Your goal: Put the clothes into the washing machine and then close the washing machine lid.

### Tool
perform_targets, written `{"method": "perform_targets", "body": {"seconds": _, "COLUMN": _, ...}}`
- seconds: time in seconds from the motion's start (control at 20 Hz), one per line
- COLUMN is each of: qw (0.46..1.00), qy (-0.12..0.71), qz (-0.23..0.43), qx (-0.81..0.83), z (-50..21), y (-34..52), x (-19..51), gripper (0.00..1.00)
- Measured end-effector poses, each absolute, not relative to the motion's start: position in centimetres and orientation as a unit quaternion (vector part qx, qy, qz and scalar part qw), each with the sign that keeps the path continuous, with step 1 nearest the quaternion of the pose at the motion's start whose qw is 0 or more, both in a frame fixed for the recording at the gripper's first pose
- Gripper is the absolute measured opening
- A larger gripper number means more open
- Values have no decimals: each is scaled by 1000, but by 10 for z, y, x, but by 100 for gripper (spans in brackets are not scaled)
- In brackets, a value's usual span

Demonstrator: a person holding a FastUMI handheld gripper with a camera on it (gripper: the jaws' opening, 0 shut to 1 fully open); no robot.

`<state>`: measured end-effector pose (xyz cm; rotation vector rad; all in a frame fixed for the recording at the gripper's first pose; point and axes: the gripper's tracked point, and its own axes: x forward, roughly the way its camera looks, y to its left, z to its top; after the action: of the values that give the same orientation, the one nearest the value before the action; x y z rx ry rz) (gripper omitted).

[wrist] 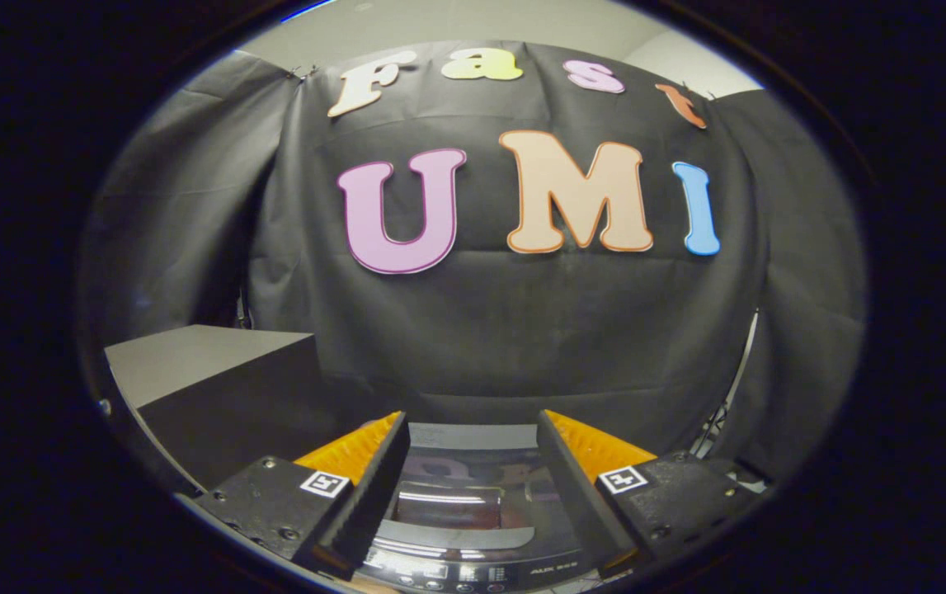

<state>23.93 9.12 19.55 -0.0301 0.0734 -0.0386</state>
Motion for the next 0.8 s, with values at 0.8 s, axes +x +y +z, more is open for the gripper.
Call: {"method": "perform_targets", "body": {"seconds": 0.8, "qw": 996, "qy": -66, "qz": -34, "qx": -56, "z": 166, "y": 26, "x": 135, "gripper": 94}}
